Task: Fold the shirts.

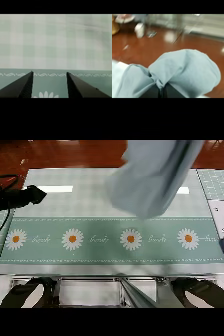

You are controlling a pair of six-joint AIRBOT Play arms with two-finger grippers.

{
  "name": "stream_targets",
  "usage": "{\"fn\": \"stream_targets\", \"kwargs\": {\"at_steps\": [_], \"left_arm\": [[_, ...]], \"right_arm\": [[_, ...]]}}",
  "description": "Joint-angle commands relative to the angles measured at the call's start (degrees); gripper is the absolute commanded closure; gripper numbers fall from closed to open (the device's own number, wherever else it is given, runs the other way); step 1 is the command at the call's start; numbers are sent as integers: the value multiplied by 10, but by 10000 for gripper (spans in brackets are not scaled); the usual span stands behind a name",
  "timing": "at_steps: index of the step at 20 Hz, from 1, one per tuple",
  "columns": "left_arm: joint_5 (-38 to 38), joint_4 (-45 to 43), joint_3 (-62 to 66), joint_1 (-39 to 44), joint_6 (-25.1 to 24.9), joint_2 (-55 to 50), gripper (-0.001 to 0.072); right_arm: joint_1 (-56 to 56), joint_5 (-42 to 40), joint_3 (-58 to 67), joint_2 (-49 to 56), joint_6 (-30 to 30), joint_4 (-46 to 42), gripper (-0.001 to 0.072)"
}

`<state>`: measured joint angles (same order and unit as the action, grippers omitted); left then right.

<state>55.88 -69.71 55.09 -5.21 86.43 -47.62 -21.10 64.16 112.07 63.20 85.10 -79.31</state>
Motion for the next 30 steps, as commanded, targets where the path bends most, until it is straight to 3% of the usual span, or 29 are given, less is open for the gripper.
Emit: {"fn": "stream_targets", "kwargs": {"at_steps": [1,4,9,12,13,14,15,16,18,20,21,23,25,28,30], "left_arm": [[1,10,2,-26,4,2,201],[14,14,2,-26,2,2,201],[48,19,-5,-19,-3,0,201],[45,29,-39,12,-4,-5,201],[44,40,-51,26,-4,-11,201],[40,49,-64,44,-6,-18,201],[32,45,-71,58,-34,-26,201],[34,15,-69,61,-66,-34,201],[38,-63,-67,37,-28,-34,201],[50,-58,-71,-20,-15,-37,201],[65,-31,-81,-46,-15,-42,201],[96,60,-126,-84,-26,-64,201],[111,164,-178,-93,-96,-107,201],[108,226,-221,-90,-151,-185,201],[89,280,-225,-90,-184,-230,201]], "right_arm": [[-119,99,-27,52,21,7,683],[-195,90,-104,116,44,8,683],[-254,-30,-219,257,105,60,682],[-264,-67,-224,341,100,172,680],[-263,-77,-224,360,97,218,565],[-256,-73,-224,369,95,238,289],[-239,-46,-224,365,92,231,306],[-215,4,-224,352,91,198,306],[-154,111,-225,300,96,64,306],[-76,191,-234,218,126,-109,306],[-34,200,-254,175,142,-148,306],[57,172,-340,82,157,-140,306],[145,97,-484,-16,167,-66,306],[264,20,-710,-141,135,87,307],[310,14,-815,-204,112,126,307]]}}
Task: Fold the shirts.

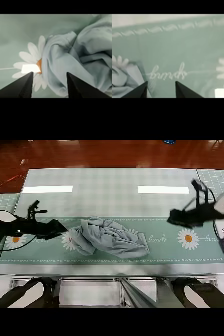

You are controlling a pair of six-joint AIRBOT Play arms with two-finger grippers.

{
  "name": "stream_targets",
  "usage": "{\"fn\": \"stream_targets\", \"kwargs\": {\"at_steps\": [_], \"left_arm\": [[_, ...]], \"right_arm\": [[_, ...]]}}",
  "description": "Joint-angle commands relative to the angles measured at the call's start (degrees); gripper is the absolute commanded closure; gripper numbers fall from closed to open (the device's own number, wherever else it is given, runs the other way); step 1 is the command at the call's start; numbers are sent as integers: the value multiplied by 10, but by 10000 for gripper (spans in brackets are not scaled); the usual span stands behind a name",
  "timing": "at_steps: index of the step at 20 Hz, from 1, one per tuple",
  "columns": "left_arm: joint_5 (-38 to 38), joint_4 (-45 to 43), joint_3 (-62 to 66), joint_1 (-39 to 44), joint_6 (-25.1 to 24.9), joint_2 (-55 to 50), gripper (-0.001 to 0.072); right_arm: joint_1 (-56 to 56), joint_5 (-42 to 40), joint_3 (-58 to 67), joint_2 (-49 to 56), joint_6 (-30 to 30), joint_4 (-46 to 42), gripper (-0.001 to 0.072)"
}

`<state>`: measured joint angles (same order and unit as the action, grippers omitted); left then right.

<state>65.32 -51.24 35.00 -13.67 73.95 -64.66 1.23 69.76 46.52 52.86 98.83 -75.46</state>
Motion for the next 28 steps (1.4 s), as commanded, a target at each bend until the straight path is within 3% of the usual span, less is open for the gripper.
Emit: {"fn": "stream_targets", "kwargs": {"at_steps": [1,3,8,9,10,12,15,23,24,26,28], "left_arm": [[-14,133,-24,-6,-81,-78,201],[-19,176,-23,12,-113,-105,201],[-49,169,-12,123,-120,-148,205],[-48,169,-1,135,-120,-156,373],[-47,167,9,138,-120,-158,696],[-42,167,32,140,-122,-158,690],[-25,167,60,140,-122,-157,690],[-16,167,63,140,-122,-157,690],[-16,167,63,140,-122,-157,690],[-16,168,64,139,-122,-157,689],[1,168,85,130,-122,-147,690]], "right_arm": [[98,-40,-195,-127,-26,92,307],[101,-32,-235,-161,-26,94,307],[100,-17,-245,-172,-38,126,307],[99,-5,-245,-172,-43,128,307],[91,6,-245,-172,-50,127,307],[65,-3,-257,-171,-51,117,307],[26,-25,-290,-134,-66,177,307],[-119,-205,-250,93,-135,337,316],[-130,-219,-231,119,-146,353,339],[-152,-209,-186,168,-196,387,644],[-160,-163,-123,183,-250,401,683]]}}
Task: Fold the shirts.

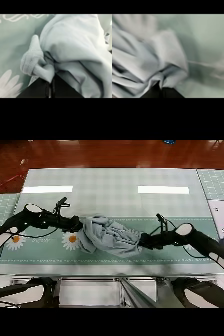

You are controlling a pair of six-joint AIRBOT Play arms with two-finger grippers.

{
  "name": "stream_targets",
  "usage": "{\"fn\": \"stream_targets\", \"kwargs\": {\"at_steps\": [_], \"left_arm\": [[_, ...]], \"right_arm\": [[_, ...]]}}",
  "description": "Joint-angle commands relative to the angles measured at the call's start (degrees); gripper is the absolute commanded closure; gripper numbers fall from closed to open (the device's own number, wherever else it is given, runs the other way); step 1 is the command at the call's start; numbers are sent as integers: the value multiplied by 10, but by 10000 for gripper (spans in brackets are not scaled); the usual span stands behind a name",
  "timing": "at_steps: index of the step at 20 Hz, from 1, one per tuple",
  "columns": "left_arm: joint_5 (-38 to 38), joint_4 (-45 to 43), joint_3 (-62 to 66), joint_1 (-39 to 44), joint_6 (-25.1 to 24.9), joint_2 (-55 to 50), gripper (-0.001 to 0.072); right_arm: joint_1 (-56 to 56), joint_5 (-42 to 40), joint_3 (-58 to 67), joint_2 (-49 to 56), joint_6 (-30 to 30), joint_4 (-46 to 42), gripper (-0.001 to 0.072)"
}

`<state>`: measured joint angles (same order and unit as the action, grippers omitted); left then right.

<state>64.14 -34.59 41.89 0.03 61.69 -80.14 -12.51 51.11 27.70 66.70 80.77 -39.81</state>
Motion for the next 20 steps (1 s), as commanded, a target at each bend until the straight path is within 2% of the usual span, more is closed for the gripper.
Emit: {"fn": "stream_targets", "kwargs": {"at_steps": [1,3,5,8,10,14,16,18,20], "left_arm": [[24,1,37,-17,0,20,690],[51,2,111,-55,13,58,690],[54,27,210,-102,47,99,690],[55,107,382,-156,57,141,690],[54,115,487,-170,61,166,690],[56,110,611,-206,61,229,690],[62,57,620,-239,61,288,690],[70,-52,620,-264,64,352,690],[74,-156,613,-252,99,404,690]], "right_arm": [[-14,44,106,34,-67,21,683],[27,79,225,-8,-16,-68,683],[87,93,372,-49,29,-129,683],[156,154,615,-72,37,-149,684],[172,215,751,-79,36,-165,684],[172,259,885,-141,37,-247,683],[172,264,888,-194,57,-303,683],[172,284,888,-239,67,-351,683],[172,319,887,-268,73,-383,683]]}}
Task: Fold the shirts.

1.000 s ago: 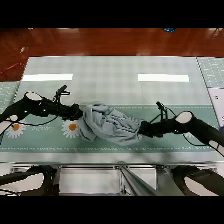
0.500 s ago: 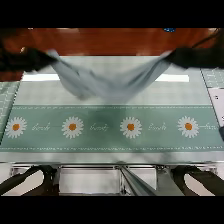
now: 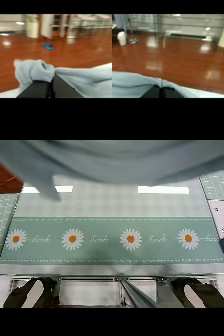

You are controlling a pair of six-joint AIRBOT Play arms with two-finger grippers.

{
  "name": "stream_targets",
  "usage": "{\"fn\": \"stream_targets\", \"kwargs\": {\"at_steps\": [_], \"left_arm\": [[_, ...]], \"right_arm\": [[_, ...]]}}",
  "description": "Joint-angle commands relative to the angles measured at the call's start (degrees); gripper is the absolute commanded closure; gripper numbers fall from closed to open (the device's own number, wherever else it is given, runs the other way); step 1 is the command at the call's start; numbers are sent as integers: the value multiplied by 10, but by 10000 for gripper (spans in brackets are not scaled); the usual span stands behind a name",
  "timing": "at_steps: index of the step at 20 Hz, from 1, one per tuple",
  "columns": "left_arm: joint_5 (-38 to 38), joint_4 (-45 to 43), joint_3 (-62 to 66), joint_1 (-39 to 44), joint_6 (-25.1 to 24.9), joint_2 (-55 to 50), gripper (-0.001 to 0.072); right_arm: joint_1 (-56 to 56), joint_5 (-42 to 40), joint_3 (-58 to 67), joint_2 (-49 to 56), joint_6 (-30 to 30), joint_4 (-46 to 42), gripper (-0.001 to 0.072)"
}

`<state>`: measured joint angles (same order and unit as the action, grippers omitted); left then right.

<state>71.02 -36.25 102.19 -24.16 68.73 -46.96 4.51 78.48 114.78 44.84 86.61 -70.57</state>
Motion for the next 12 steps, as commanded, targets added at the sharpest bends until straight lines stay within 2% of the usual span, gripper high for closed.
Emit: {"fn": "stream_targets", "kwargs": {"at_steps": [1,4,6,9,12], "left_arm": [[14,-171,-1,8,32,92,690],[47,-209,-71,90,45,134,690],[52,-212,-148,132,47,150,690],[51,-212,-279,153,60,152,690],[10,-212,-426,153,62,145,690]], "right_arm": [[1,72,12,-59,17,-86,683],[1,156,-21,-72,25,-108,683],[1,170,-72,-72,25,-93,683],[1,143,-197,-71,21,-71,683],[1,49,-364,-52,10,-32,683]]}}
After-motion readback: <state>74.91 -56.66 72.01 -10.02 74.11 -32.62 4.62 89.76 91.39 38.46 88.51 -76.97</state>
